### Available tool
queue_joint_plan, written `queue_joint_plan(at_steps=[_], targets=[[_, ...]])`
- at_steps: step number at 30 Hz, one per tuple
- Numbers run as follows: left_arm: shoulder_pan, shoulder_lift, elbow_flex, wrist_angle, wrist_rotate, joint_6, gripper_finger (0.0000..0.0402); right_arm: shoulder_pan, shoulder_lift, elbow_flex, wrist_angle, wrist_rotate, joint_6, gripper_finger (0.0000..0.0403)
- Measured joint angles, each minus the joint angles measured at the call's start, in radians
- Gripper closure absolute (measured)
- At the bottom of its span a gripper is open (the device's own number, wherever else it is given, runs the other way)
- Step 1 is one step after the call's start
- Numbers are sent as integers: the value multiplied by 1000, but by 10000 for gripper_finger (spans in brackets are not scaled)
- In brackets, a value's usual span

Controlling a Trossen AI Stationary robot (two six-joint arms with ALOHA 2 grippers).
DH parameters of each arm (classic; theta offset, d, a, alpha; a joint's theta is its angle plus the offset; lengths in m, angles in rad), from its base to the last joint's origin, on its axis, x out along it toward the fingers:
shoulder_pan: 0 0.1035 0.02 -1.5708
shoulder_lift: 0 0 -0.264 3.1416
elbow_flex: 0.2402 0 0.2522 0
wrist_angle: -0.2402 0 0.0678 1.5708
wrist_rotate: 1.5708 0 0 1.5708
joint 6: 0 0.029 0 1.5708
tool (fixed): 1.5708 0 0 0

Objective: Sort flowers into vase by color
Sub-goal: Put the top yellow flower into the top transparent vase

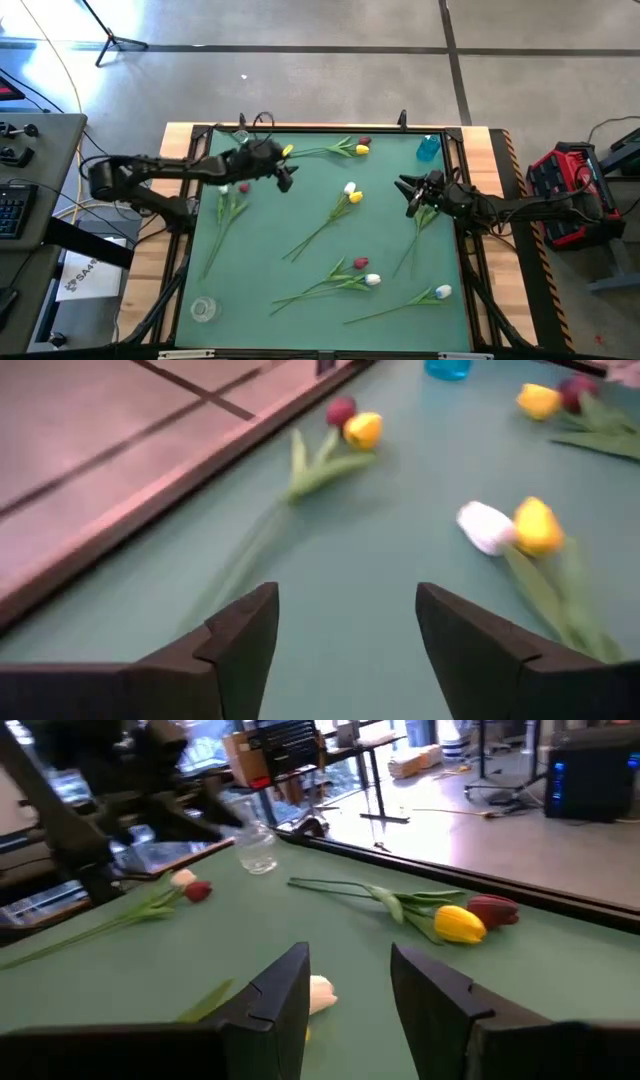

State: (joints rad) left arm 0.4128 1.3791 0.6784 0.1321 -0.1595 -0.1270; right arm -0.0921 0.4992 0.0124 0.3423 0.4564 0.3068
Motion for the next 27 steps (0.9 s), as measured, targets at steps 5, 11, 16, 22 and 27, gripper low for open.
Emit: queue_joint_plan(at_steps=[5, 11, 16, 22, 27], targets=[[88, 133, 115, -13, 117, 51, 181, 0, 24, 1, 6, -110, 17, 272], [141, 291, 226, -57, 151, 138, 186, 0, 94, 1, 8, -74, 42, 272], [149, 387, 325, -67, 153, 209, 186, 0, 177, 1, 24, -83, 92, 272], [164, 531, 539, -255, 182, 257, 191, 0, 299, 1, 84, -87, 184, 272], [164, 633, 669, -346, 173, 323, 201, 1, 363, 1, 173, -87, 190, 272]])
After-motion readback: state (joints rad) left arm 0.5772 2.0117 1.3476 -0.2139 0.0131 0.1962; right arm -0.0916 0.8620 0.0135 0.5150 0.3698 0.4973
